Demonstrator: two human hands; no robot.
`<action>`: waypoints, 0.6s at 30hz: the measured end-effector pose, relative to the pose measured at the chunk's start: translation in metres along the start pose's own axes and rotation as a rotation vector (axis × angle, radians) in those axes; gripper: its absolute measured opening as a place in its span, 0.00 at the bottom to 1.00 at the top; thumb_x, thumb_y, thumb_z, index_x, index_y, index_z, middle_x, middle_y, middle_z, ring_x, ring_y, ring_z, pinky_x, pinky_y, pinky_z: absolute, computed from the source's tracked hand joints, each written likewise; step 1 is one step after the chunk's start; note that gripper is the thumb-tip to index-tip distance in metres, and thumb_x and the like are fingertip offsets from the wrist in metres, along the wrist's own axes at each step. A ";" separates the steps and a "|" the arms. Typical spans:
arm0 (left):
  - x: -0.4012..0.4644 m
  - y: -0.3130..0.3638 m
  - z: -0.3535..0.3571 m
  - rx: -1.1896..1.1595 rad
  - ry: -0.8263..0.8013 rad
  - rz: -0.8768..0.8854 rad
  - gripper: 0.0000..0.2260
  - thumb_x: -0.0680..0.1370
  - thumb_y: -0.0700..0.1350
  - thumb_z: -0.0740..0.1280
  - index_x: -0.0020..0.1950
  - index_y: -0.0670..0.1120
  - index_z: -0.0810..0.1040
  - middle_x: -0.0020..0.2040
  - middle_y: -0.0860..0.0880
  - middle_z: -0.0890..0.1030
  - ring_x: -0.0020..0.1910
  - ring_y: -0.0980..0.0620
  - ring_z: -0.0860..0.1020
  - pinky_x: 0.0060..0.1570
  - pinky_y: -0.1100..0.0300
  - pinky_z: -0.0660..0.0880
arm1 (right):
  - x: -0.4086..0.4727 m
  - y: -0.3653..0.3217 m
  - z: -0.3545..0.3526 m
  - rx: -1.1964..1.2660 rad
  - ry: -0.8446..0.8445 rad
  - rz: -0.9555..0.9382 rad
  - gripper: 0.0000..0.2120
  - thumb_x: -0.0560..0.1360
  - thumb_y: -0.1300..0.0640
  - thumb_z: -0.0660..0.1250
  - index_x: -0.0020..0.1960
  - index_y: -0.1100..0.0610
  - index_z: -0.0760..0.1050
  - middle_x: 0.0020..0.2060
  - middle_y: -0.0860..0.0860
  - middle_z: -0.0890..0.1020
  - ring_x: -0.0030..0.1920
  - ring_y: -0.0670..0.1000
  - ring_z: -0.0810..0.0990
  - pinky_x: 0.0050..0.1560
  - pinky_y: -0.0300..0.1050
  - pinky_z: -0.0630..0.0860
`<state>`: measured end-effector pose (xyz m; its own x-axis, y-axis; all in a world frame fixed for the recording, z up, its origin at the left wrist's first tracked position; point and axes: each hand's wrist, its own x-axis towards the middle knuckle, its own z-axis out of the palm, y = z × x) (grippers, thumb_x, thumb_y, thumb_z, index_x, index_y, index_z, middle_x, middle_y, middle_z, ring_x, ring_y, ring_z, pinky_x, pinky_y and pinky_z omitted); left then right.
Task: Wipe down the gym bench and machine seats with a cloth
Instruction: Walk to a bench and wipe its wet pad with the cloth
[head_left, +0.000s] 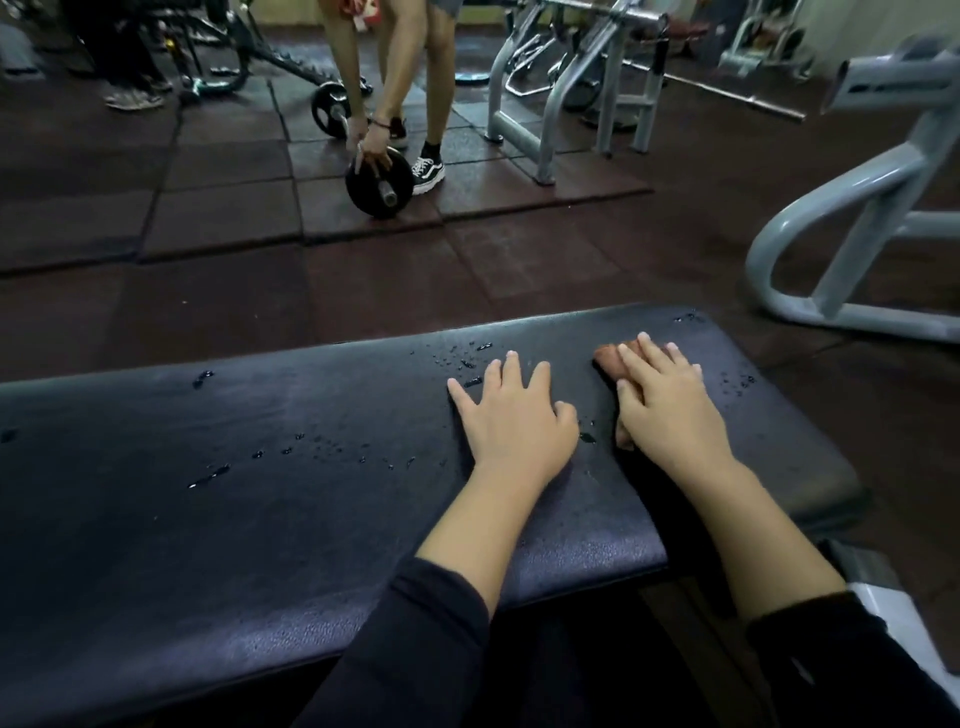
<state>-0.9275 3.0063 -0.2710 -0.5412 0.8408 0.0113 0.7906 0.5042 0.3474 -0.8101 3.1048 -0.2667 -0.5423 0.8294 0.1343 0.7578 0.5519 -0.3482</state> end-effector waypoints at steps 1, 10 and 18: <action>0.008 0.006 0.000 0.013 0.001 0.018 0.23 0.81 0.53 0.52 0.77 0.54 0.58 0.80 0.47 0.51 0.78 0.49 0.48 0.71 0.35 0.39 | 0.007 0.002 -0.001 -0.002 -0.020 -0.013 0.23 0.80 0.57 0.54 0.75 0.53 0.59 0.76 0.48 0.54 0.76 0.52 0.49 0.74 0.52 0.44; 0.063 0.018 0.019 0.079 -0.005 0.095 0.23 0.82 0.56 0.46 0.78 0.58 0.53 0.80 0.49 0.48 0.78 0.51 0.44 0.72 0.36 0.37 | 0.036 0.022 0.001 -0.046 -0.104 -0.113 0.23 0.82 0.54 0.49 0.76 0.45 0.51 0.77 0.47 0.50 0.76 0.50 0.46 0.74 0.51 0.43; 0.067 0.018 0.027 0.125 0.034 0.087 0.24 0.82 0.58 0.43 0.79 0.59 0.50 0.80 0.50 0.47 0.78 0.50 0.44 0.72 0.37 0.37 | 0.057 0.028 0.008 -0.084 -0.121 -0.132 0.21 0.82 0.50 0.48 0.74 0.40 0.54 0.77 0.45 0.51 0.76 0.50 0.45 0.74 0.52 0.42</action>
<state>-0.9418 3.0772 -0.2894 -0.4765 0.8764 0.0692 0.8635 0.4517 0.2243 -0.8227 3.1669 -0.2767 -0.6746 0.7357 0.0596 0.7023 0.6646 -0.2551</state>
